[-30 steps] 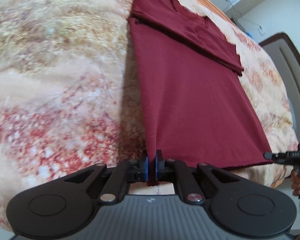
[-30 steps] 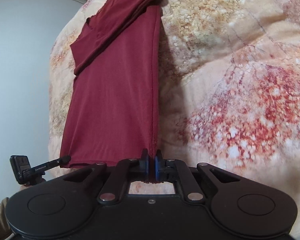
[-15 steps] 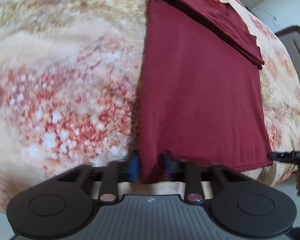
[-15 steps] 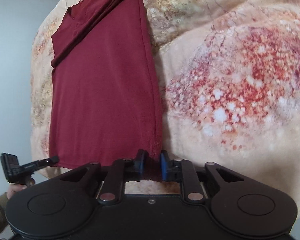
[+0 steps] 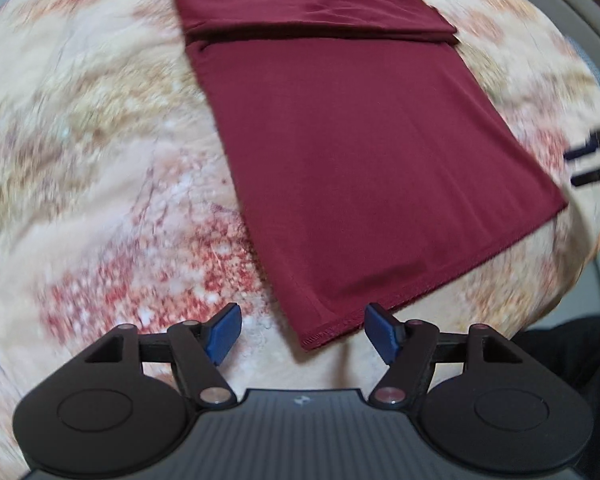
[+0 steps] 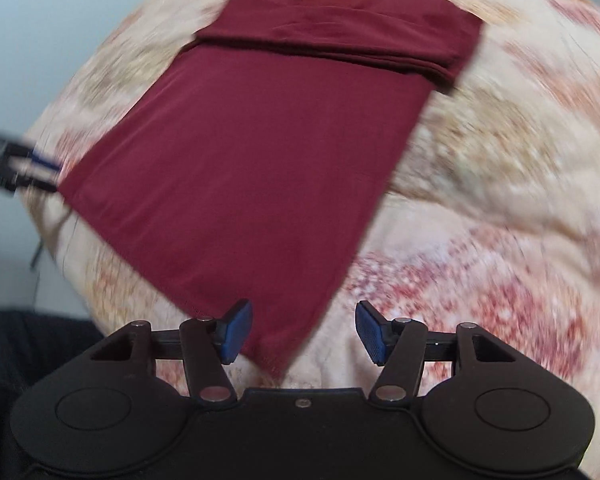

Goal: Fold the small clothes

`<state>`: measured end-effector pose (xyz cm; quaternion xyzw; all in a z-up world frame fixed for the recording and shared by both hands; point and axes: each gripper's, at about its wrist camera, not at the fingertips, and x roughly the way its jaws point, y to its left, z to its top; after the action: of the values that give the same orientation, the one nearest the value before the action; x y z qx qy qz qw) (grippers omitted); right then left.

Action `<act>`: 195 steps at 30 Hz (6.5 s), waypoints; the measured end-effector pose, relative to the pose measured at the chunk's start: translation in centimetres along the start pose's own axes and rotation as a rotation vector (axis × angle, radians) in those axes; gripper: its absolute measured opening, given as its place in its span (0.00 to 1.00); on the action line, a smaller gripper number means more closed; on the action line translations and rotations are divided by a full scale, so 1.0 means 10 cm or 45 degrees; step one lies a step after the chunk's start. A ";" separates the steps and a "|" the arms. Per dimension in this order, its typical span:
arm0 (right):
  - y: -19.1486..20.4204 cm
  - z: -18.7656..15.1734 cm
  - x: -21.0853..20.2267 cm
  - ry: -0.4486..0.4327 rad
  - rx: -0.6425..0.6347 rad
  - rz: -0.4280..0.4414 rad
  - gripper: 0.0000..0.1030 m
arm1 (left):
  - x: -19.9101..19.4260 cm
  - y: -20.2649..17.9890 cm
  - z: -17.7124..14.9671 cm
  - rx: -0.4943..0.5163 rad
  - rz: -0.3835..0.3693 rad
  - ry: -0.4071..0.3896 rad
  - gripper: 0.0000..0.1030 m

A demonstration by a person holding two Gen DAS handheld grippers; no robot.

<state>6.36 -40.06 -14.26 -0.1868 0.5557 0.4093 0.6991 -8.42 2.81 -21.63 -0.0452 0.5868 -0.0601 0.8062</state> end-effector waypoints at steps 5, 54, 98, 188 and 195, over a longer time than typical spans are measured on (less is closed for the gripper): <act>0.20 -0.02 -0.01 0.005 -0.227 -0.016 0.58 | 0.00 -0.22 0.02 0.245 0.027 -0.034 0.71; -1.15 1.31 0.81 -0.035 0.224 0.310 0.53 | 0.64 0.66 1.39 0.103 -0.219 -0.096 0.56; -2.20 2.54 0.05 -0.660 0.431 0.344 0.05 | 0.24 1.50 3.15 -0.168 -0.278 -0.653 0.13; -0.23 2.23 1.03 -0.364 0.459 0.180 0.63 | 1.24 1.95 2.62 -0.387 -0.360 -0.400 0.83; -0.02 2.49 1.04 -0.373 0.423 0.163 0.63 | 1.45 2.07 2.69 -0.459 -0.557 -0.403 0.81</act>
<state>22.54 -18.58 -16.18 0.0280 0.5188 0.3783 0.7661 22.50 21.12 -30.01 -0.3210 0.4318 -0.1193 0.8344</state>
